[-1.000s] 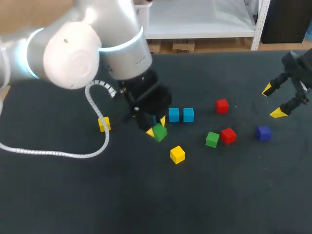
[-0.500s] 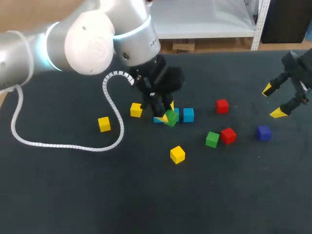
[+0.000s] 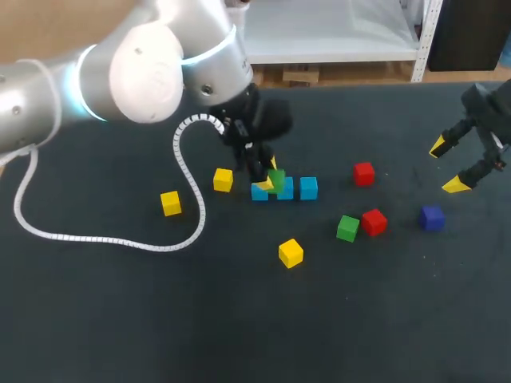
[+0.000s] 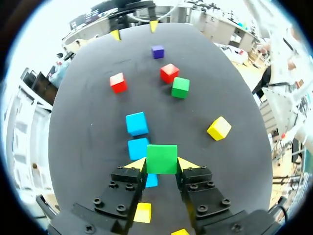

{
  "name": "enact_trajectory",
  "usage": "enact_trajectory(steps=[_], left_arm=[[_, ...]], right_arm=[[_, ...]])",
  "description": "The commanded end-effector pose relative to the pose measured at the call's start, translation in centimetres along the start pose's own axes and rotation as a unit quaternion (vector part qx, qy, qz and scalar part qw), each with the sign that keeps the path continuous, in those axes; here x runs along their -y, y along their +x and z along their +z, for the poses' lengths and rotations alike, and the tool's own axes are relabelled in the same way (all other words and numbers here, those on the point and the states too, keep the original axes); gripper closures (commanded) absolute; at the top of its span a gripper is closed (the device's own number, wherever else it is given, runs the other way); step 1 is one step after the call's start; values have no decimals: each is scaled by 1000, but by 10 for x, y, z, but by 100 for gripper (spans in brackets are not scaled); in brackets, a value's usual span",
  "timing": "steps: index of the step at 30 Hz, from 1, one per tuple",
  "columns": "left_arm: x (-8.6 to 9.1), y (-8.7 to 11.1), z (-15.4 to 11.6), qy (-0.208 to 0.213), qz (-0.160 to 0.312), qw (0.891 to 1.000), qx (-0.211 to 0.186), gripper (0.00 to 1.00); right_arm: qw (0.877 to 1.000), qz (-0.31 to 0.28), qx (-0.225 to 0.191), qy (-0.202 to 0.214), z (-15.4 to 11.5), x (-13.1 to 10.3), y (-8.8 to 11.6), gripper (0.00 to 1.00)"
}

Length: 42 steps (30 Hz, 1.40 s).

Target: Place the blue cubes, place green cubes on the blue cubes, place the yellow cubes on the green cubes, then place the red cubes on the yellow cubes, and place purple cube on the red cubes.

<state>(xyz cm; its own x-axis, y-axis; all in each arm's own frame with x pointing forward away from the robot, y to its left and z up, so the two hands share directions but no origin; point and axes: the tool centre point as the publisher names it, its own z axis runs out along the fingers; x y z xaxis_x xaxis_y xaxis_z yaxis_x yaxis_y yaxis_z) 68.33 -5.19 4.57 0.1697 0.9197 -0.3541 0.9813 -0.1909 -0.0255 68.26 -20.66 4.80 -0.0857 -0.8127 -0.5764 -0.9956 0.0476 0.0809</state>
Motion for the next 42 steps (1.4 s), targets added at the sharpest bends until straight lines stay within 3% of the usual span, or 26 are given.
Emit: enact_trajectory(steps=[1,15,42], left_arm=[[0,4,1,-7,-17,1000,8,100],[-3,11,5,-21,-94,995,10,100],[-24,9,7,-17,-100,995,-2,100]], right_arm=[[1000,-1,1,0,0,0,0,0],[1000,-1,1,0,0,0,0,0],[1000,-1,1,0,0,0,0,0]])
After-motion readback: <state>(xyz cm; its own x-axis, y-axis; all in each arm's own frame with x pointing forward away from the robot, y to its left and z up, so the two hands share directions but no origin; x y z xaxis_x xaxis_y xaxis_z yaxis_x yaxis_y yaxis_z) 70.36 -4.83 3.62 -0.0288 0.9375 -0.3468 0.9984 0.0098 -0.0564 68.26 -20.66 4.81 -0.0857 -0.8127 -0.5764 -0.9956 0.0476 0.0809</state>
